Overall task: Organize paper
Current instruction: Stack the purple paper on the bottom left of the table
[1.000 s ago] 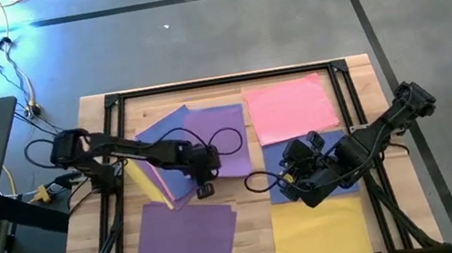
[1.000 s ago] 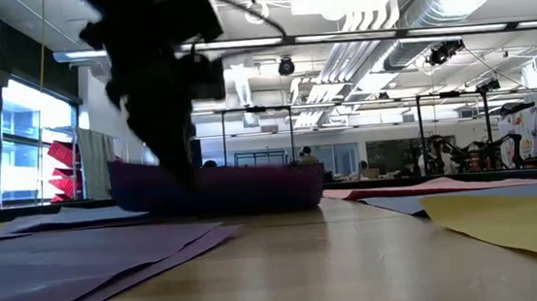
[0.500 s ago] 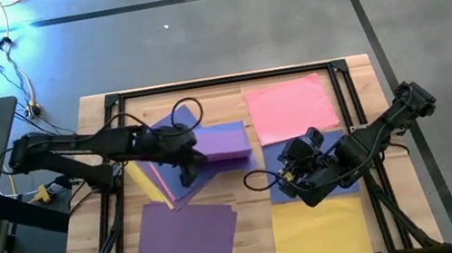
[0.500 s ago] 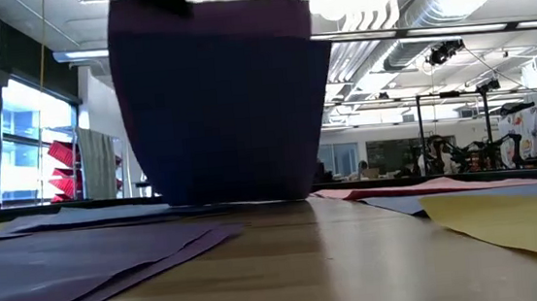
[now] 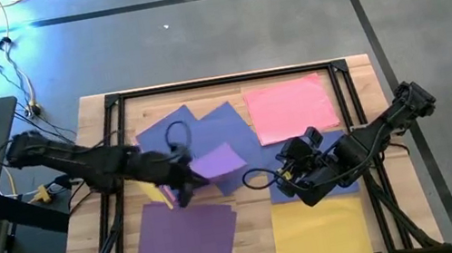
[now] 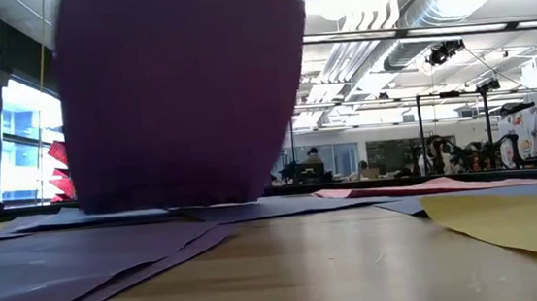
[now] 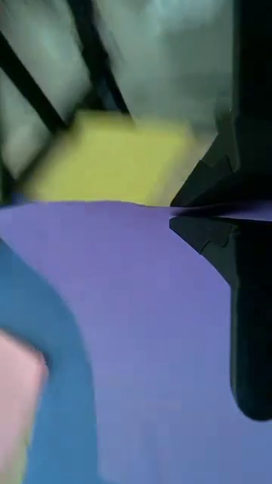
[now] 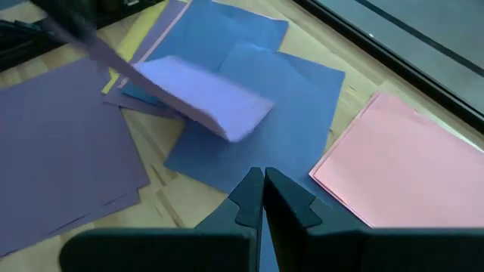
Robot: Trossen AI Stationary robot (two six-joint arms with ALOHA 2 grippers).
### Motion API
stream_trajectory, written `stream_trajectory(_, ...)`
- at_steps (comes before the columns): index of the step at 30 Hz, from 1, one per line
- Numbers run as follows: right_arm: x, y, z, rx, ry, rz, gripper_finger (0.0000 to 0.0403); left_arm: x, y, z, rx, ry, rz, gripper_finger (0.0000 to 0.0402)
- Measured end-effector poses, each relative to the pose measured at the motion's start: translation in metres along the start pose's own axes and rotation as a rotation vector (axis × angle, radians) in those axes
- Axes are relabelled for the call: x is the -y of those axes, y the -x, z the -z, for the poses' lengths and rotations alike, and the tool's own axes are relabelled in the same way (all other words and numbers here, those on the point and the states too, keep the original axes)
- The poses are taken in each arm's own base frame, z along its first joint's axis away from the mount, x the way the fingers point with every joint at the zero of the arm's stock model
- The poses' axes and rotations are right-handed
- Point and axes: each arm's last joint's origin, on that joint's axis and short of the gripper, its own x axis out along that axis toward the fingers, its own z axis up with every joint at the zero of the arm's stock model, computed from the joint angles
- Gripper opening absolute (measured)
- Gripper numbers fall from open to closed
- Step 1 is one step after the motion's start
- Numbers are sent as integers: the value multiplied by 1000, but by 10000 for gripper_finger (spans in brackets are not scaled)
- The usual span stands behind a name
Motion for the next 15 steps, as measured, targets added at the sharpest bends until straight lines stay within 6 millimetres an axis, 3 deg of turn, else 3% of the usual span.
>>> stream_trajectory(5, 0, 0, 0, 3, 0, 1, 0, 45, 56, 9, 341, 189, 162, 0)
stream_trajectory(9, -2, 0, -1, 3, -41, -23, 0, 57, 94, 44, 522, 207, 22, 0)
stream_trajectory(12, -6, 0, -3, 12, -79, -61, 0, 53, 100, 78, 586, 194, -78, 0)
stream_trajectory(15, -10, 1, -6, 25, -113, -100, 0, 48, 89, 107, 595, 207, -99, 0)
